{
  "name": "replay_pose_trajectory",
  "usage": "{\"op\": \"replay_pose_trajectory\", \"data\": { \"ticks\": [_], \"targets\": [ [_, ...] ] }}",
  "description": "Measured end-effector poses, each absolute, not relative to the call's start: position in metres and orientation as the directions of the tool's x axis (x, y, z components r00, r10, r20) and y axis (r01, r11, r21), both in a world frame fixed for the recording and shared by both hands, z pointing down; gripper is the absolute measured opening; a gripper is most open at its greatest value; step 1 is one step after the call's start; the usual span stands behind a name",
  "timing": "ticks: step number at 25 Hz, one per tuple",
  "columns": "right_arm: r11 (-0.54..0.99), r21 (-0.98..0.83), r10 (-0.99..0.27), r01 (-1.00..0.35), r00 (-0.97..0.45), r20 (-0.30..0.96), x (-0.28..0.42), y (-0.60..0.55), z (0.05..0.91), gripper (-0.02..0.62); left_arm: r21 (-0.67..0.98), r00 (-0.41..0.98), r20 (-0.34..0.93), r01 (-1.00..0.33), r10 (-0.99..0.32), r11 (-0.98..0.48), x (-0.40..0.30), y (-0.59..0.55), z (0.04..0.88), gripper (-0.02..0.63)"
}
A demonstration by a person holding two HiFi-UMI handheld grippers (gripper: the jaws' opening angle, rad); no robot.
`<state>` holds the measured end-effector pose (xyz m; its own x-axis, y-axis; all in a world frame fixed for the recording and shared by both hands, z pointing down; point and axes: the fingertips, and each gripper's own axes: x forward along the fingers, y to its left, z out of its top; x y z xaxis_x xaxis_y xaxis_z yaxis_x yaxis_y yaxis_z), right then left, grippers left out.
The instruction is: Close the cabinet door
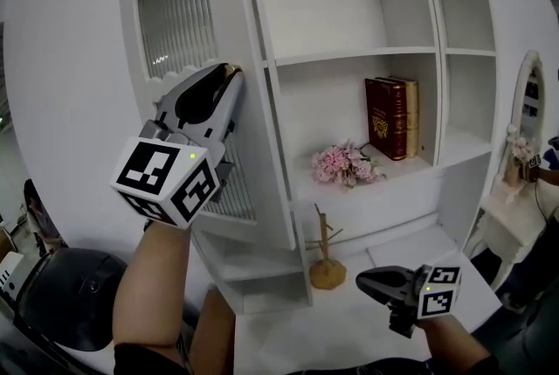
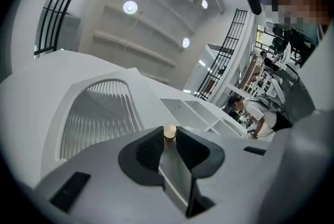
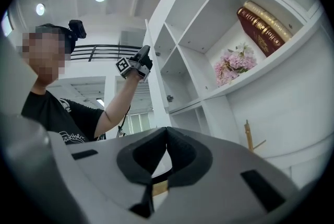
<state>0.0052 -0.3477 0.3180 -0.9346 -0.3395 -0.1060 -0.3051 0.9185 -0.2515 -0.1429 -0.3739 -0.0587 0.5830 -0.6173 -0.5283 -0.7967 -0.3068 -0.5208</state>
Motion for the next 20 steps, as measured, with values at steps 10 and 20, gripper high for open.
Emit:
{"op": "replay_pose_trajectory", "data": {
  "ticks": [10,20],
  "targets": [
    [0.915,-0.242,-0.358,-0.323,-0.926,-0.118,0.030,-0.365,0.315,0.006,-0.556,0.543,-0.522,-0.801,-0.657,-0.220,-0.131,-0.410,-0.057,0.075],
    [0.912,-0.250,-0.359,-0.325,-0.927,-0.103,0.049,-0.384,0.323,0.006,-0.588,0.490,-0.509,-0.798,-0.708,-0.129,-0.125,-0.447,-0.056,0.075]
  ]
}}
